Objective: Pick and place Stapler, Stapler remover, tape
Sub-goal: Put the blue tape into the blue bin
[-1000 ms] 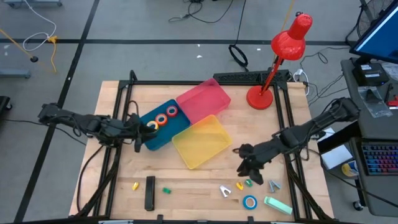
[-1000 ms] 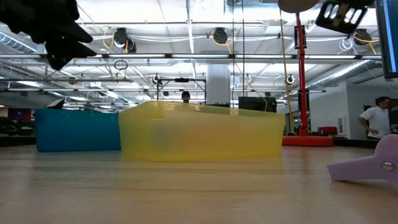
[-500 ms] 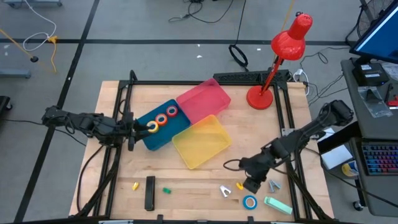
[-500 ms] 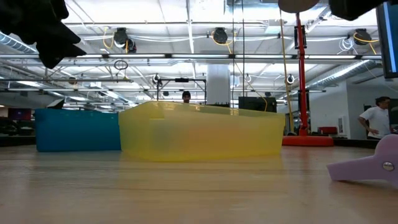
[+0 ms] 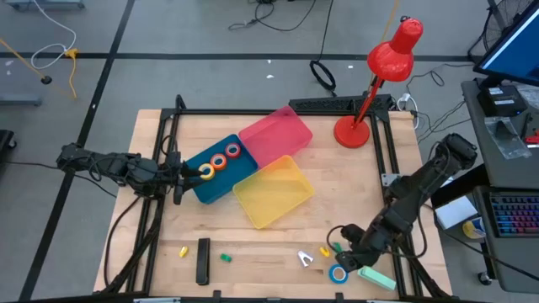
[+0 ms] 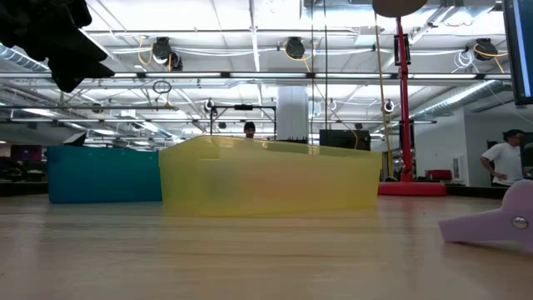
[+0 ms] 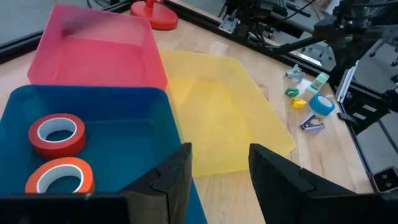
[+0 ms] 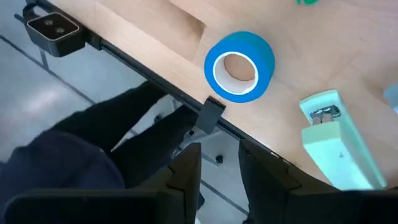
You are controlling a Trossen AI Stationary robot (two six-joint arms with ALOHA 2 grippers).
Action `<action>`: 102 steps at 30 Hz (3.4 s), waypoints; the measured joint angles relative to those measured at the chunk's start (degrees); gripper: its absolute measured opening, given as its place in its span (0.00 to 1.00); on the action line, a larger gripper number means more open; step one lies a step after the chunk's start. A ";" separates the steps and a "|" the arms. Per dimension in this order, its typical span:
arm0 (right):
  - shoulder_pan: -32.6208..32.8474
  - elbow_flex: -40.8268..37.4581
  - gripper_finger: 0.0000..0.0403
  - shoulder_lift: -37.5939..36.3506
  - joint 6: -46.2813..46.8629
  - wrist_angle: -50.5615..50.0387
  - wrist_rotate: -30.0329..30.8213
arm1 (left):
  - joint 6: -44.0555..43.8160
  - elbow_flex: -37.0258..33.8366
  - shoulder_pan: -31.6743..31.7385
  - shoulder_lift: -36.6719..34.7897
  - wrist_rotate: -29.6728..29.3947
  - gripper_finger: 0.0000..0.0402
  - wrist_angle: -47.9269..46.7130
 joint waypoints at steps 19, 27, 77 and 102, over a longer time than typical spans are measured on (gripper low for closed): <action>4.09 -0.05 0.25 1.34 8.17 -0.69 8.45 | -0.63 0.00 0.00 0.00 0.00 0.40 0.10; 4.94 -0.07 0.25 6.34 9.19 2.45 8.19 | -0.61 0.02 0.00 0.00 -0.02 0.40 0.12; 4.87 -0.07 0.41 10.34 -6.91 2.17 8.56 | 0.92 0.04 0.00 0.02 -0.04 0.40 0.10; 4.85 -7.34 0.54 10.32 -4.60 9.65 9.46 | 0.94 0.04 0.01 0.02 -0.04 0.40 0.10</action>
